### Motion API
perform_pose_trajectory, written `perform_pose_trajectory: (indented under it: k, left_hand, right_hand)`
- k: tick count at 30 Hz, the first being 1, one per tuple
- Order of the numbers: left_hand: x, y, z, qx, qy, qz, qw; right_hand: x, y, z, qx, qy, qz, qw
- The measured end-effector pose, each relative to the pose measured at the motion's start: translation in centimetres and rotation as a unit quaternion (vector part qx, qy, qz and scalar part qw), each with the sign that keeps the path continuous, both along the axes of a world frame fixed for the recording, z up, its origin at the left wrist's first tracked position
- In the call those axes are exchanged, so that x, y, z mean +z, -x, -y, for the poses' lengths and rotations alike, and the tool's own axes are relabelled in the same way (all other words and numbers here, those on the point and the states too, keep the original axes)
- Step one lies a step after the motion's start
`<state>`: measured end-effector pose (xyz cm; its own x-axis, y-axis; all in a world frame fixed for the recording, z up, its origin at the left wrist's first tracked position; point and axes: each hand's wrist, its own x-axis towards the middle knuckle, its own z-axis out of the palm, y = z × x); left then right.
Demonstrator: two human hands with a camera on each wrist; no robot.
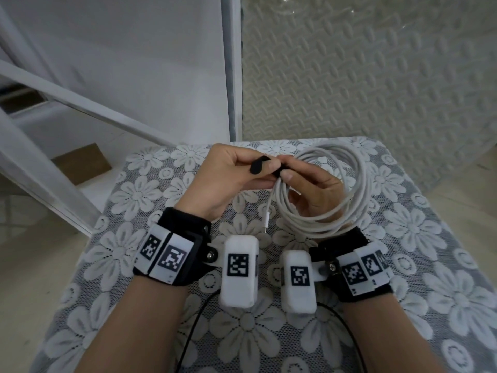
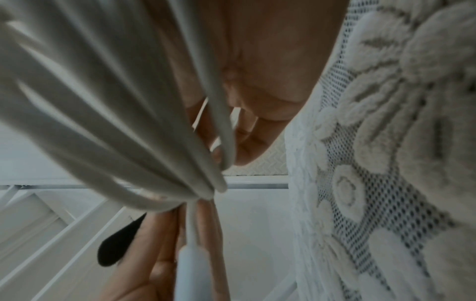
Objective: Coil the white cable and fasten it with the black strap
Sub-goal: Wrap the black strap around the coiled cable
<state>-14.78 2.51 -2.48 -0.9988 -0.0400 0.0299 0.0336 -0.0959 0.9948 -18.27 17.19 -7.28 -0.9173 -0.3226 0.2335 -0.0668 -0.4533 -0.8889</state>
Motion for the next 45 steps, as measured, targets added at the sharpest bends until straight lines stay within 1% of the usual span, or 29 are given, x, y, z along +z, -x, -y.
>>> perform_pose_trajectory:
  k: [2,7,11,15,18,19,21,24,27,31,34,37,42,45]
  left_hand:
    - [-0.1,0.1,0.0,0.006,-0.012,0.006,1.000]
    - [-0.1,0.1,-0.1,0.041,0.011,-0.017,0.999]
    - [-0.1,0.1,-0.1,0.066,0.009,-0.028,0.997]
    - [-0.1,0.1,-0.1,0.070,0.044,-0.048,0.995]
    - [-0.5,0.4,-0.1,0.097,0.103,-0.067,0.988]
    - [-0.7,0.5,-0.2,0.104,0.118,-0.072,0.985]
    - [-0.9,0.6,-0.2,0.107,0.124,-0.072,0.984]
    - [-0.7,0.6,-0.1,0.109,0.113,-0.075,0.985]
    - [-0.5,0.6,-0.2,0.115,0.132,-0.082,0.981]
    - [-0.6,0.4,-0.2,0.090,0.098,-0.074,0.988]
    - [-0.2,0.2,-0.2,0.061,0.108,-0.093,0.988]
    - [-0.2,0.1,-0.3,0.040,0.080,-0.085,0.992]
    - [-0.4,0.2,-0.3,0.060,0.067,-0.062,0.994]
    - [-0.4,0.3,-0.5,0.055,0.029,-0.029,0.998]
  right_hand:
    - [-0.1,0.1,0.0,0.004,0.013,0.009,1.000]
    - [-0.1,0.1,0.0,0.007,0.035,0.021,0.999]
    - [-0.4,0.1,0.2,0.004,0.055,0.036,0.998]
    - [-0.5,0.2,0.2,0.003,0.058,0.027,0.998]
    - [-0.4,0.2,0.4,0.014,0.046,0.000,0.999]
    - [-0.4,0.1,0.5,0.020,0.048,-0.004,0.999]
    - [-0.4,-0.1,0.8,0.021,0.070,0.007,0.997]
    - [-0.4,-0.1,1.1,0.002,0.095,0.012,0.995]
    - [-0.4,0.1,1.0,-0.033,0.061,0.002,0.998]
    - [-0.7,0.1,0.9,-0.053,0.035,-0.011,0.998]
    - [-0.8,0.3,0.6,-0.065,0.048,0.018,0.997]
    - [-0.7,0.2,0.3,-0.078,0.027,0.009,0.997]
    - [-0.1,0.1,0.6,-0.063,0.039,0.058,0.996]
    - [0.4,-0.3,0.6,-0.050,0.076,0.083,0.992]
